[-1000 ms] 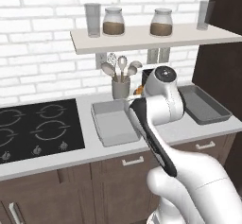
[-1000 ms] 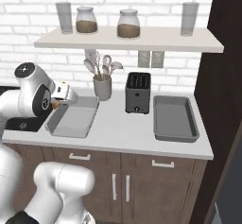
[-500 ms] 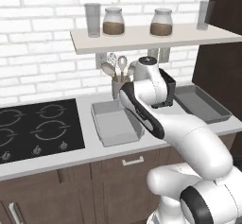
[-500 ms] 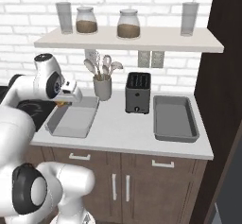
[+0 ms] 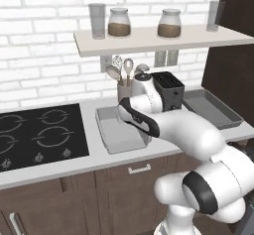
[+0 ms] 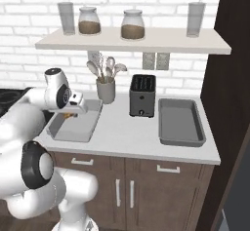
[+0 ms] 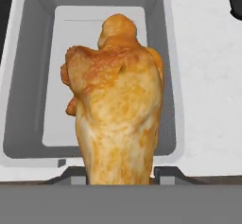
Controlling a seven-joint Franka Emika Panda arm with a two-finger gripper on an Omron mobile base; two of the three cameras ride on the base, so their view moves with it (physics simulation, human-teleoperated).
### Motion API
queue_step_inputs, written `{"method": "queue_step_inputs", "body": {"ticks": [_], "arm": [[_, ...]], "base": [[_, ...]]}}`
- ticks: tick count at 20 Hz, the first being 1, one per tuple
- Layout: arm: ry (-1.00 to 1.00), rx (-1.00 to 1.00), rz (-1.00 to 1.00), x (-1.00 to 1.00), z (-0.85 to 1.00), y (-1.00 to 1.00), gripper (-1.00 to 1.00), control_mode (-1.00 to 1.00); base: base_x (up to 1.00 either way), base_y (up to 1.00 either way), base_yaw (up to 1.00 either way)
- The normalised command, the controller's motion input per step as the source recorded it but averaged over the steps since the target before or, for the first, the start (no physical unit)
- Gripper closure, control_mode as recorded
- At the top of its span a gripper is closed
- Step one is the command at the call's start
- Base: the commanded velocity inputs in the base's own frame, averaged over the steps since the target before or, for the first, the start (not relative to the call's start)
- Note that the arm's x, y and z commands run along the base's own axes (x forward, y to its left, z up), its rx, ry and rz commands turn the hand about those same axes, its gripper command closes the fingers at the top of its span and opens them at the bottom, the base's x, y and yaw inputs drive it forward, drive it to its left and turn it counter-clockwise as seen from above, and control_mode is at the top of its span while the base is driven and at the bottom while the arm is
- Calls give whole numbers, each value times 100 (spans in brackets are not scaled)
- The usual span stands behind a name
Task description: Place one mushroom and one chicken drumstick in each tupperware on the nearby counter, to pack two identical lunches.
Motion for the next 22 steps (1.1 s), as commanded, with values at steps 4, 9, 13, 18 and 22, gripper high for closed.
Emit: {"method": "queue_step_inputs", "body": {"ticks": [4, 9, 13, 18, 22], "arm": [[2, 0, 0, 82, -39, 8, 100, -100], [0, 0, 0, 69, -51, 15, 100, -100], [0, -4, 0, 24, -76, 34, -100, -100], [0, -8, 0, 23, -59, 10, -100, -100], [-3, -7, -1, 51, -32, 0, -100, -100]], "base": [[0, 0, 0], [0, 0, 0], [0, 0, 0], [0, 0, 0], [0, 0, 0]]}}
